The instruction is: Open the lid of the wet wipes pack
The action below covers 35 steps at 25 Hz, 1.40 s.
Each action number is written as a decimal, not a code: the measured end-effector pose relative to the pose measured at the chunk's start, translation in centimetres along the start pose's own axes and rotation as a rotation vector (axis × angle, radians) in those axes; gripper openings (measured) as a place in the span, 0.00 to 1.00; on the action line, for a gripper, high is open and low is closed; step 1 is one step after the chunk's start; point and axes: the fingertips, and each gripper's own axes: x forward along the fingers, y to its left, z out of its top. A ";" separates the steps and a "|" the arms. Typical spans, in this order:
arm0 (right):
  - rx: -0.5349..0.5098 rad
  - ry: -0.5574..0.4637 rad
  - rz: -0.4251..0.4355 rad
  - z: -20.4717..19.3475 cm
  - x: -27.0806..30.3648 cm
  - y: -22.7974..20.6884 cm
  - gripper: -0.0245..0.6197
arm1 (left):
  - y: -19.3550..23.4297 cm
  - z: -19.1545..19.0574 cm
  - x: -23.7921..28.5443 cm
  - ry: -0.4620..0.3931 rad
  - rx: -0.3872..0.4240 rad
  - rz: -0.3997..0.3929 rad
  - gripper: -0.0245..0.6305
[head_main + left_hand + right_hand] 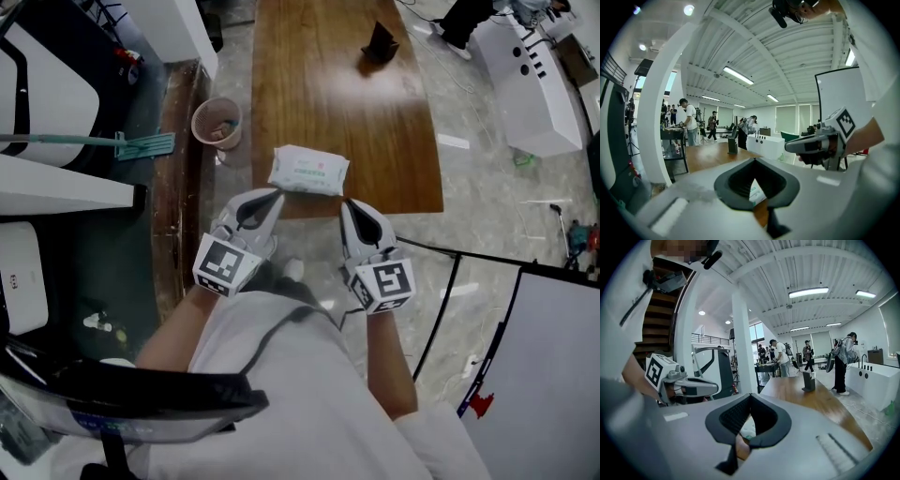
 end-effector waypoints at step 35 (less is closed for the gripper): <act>-0.408 0.433 0.143 -14.9 13.3 -2.4 0.28 | 4.0 -15.0 9.6 0.272 0.126 -0.138 0.20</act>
